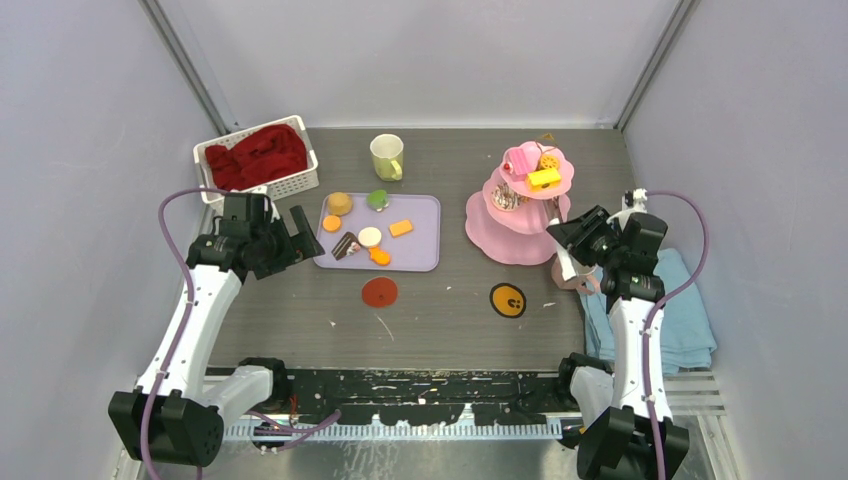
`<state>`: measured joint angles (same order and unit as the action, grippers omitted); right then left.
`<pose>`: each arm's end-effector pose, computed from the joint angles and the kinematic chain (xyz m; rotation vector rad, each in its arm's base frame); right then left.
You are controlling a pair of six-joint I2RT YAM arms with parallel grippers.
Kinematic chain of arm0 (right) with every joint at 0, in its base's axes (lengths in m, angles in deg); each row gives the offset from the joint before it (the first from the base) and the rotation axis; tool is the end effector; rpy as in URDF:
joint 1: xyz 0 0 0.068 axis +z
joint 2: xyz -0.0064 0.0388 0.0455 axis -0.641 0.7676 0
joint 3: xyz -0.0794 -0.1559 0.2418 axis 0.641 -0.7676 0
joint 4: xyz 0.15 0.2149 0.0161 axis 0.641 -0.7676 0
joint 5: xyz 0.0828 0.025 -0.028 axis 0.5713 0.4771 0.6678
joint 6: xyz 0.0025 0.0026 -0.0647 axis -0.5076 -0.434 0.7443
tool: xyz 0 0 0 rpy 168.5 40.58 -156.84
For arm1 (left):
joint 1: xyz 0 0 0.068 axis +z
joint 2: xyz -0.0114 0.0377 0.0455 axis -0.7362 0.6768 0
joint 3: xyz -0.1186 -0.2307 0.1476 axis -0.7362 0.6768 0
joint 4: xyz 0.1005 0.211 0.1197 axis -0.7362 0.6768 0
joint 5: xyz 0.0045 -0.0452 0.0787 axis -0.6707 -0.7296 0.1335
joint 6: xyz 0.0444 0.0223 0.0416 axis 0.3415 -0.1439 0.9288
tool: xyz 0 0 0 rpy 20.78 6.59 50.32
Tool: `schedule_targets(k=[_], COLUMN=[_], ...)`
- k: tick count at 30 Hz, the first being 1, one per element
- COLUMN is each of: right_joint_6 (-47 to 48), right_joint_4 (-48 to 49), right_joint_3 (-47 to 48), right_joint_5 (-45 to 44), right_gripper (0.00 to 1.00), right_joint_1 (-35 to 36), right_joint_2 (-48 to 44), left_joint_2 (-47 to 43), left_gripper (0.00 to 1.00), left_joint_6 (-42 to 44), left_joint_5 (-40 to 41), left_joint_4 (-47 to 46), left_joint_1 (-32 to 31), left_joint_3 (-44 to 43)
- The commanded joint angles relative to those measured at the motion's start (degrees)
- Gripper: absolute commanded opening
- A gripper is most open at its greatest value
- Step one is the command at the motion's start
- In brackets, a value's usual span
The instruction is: Serve the afternoon tea
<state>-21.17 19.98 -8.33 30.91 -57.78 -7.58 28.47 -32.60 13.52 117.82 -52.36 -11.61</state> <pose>0.1834 -0.0316 0.2882 0.5872 1.9903 0.7359 0.1936 -0.0228 0.3139 -0.4853 2.4730 -0.3995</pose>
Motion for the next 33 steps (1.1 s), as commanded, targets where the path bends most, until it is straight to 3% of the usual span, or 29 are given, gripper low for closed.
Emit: schedule_targets(k=[1, 3, 20, 29, 33], right_joint_6=[1.9, 2.8, 7.3, 8.4, 8.8], right_joint_4=[-0.5, -2.2, -12.9, -15.3, -17.7], right_joint_3=[2.8, 3.6, 8.7, 11.2, 15.3], right_joint_5=[-3.1, -4.5, -13.4, -19.3, -22.0], right_gripper=[0.47, 0.52, 0.55, 0.54, 0.48], right_joint_1=[-0.4, -0.4, -0.4, -0.4, -0.3], right_joint_2=[-1.8, -2.4, -6.7, -8.6, -9.5], left_joint_2=[0.0, 0.2, 1.0, 0.9, 0.6], left_gripper=[0.99, 0.99, 1.0, 0.99, 0.99], left_joint_6=[0.3, 0.3, 0.4, 0.7, 0.8], left_joint_5=[-0.5, -0.5, -1.4, -1.5, -1.3], left_joint_4=[-1.2, -1.3, -1.8, -1.8, -1.7], left_joint_1=[0.2, 0.2, 0.2, 0.2, 0.2], left_joint_3=[-0.7, -0.8, -0.9, -0.9, -0.9])
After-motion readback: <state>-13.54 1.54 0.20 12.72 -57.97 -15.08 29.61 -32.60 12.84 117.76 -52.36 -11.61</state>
